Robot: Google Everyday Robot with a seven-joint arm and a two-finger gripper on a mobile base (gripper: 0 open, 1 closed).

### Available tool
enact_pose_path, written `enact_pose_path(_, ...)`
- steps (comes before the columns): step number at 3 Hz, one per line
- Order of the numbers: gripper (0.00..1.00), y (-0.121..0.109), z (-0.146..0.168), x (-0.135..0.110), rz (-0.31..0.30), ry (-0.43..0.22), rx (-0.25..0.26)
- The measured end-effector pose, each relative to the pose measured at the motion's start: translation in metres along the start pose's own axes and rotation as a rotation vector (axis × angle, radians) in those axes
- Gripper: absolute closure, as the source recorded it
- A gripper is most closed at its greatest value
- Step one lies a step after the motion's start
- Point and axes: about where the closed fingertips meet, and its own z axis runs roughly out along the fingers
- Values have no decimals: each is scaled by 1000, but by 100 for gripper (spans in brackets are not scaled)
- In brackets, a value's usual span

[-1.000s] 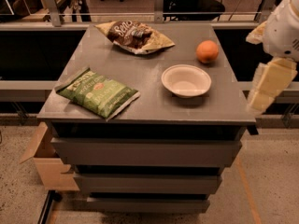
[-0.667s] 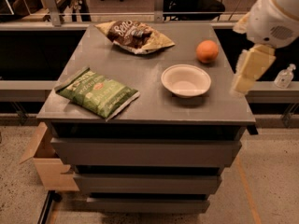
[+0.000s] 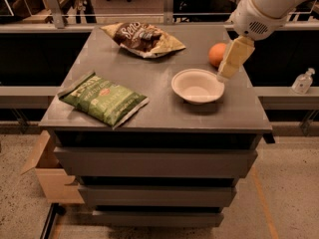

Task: Move brown chip bag near green jalapeno chip bag

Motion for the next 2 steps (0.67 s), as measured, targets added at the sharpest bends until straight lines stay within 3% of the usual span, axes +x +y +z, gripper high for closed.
enact_pose_path(1, 0, 0, 0, 0, 0, 0, 0)
enact_pose_path(2, 0, -17, 11, -16, 30, -57, 21)
